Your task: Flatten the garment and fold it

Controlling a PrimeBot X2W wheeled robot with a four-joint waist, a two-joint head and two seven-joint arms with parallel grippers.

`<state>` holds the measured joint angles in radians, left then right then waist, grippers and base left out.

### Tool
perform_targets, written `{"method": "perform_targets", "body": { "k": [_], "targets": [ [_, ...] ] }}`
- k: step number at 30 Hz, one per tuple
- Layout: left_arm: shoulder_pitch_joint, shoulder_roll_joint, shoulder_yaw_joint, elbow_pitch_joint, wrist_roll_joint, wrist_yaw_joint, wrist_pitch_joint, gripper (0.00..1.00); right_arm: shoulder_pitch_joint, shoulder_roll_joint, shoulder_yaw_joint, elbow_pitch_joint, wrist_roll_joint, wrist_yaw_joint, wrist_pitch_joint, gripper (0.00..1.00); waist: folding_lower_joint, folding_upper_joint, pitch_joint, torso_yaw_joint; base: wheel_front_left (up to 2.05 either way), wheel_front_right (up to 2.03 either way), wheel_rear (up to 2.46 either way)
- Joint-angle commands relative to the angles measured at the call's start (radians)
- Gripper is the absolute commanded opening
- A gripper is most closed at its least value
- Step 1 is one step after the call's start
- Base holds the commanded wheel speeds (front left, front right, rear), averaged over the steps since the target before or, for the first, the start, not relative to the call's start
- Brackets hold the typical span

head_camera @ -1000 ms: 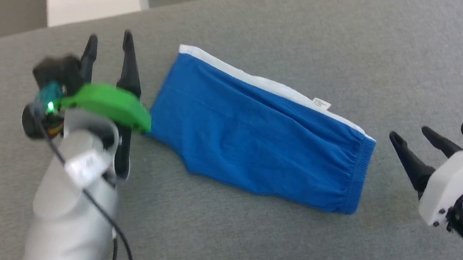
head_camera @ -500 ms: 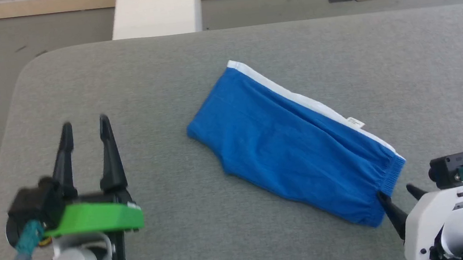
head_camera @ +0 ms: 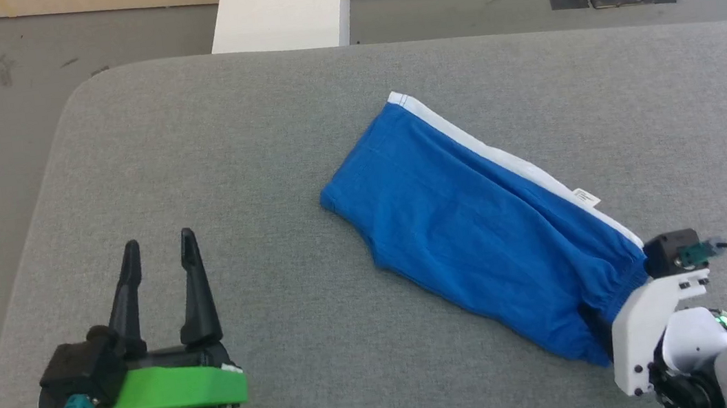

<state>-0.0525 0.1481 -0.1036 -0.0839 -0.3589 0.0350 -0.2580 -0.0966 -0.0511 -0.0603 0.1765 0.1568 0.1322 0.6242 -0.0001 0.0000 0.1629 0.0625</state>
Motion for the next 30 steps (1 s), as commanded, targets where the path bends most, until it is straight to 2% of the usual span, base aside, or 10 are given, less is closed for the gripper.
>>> {"method": "perform_targets", "body": {
  "k": [1, 5, 6, 7, 8, 13, 16, 20, 30],
  "targets": [
    [0.018, -0.01, 0.01, 0.003, 0.009, -0.01, -0.004, 1.0, -0.016, 0.001, 0.009, 0.038, -0.02, -0.002, 0.0, 1.0, 0.0001, 0.0, 0.001, 0.003, 0.0, 0.0, 0.0],
    [0.028, -0.03, 0.022, 0.021, 0.011, -0.036, -0.004, 1.0, -0.043, 0.001, 0.023, 0.108, -0.034, -0.002, 0.003, 1.0, 0.0001, 0.0, -0.001, 0.01, 0.0, 0.0, 0.0],
    [0.029, -0.033, 0.024, 0.026, 0.012, -0.04, -0.004, 1.0, -0.047, 0.001, 0.024, 0.119, -0.034, -0.002, 0.005, 0.4, 0.0001, 0.0, -0.002, 0.012, 0.0, 0.0, 0.0],
    [0.03, -0.037, 0.027, 0.03, 0.013, -0.044, -0.004, 1.0, -0.052, 0.001, 0.027, 0.127, -0.035, -0.002, 0.002, 0.06, 0.0001, 0.0, -0.001, 0.013, 0.0, 0.0, 0.0],
    [0.029, -0.04, 0.029, 0.032, 0.016, -0.048, -0.004, 1.0, -0.056, 0.001, 0.032, 0.131, -0.036, -0.002, 0.001, 0.0, 0.0001, 0.0, 0.0, 0.014, 0.0, 0.0, 0.0],
    [0.018, -0.048, 0.03, 0.061, 0.014, -0.067, 0.0, 1.0, -0.073, 0.001, 0.027, 0.112, -0.042, -0.002, -0.005, 0.0, 0.0001, 0.0, 0.01, 0.01, 0.0, 0.0, 0.0],
    [-0.026, -0.042, 0.014, 0.097, 0.001, -0.085, 0.037, 1.0, -0.078, 0.001, 0.021, 0.08, -0.044, -0.002, -0.006, 0.0, 0.0001, 0.0, 0.017, 0.005, 0.0, 0.0, 0.0],
    [-0.137, -0.026, -0.01, 0.17, -0.015, -0.095, 0.159, 1.0, -0.084, 0.001, 0.017, 0.025, -0.04, -0.002, 0.002, 0.0, 0.0001, 0.0, 0.032, -0.008, 0.0, 0.0, 0.0],
    [-0.465, -0.03, -0.082, 0.436, -0.055, -0.094, 0.532, 1.0, -0.101, 0.001, 0.054, -0.066, -0.017, -0.002, 0.033, 0.0, 0.0001, 0.0, 0.094, -0.071, 0.0, 0.0, 0.0]
  ]
}}
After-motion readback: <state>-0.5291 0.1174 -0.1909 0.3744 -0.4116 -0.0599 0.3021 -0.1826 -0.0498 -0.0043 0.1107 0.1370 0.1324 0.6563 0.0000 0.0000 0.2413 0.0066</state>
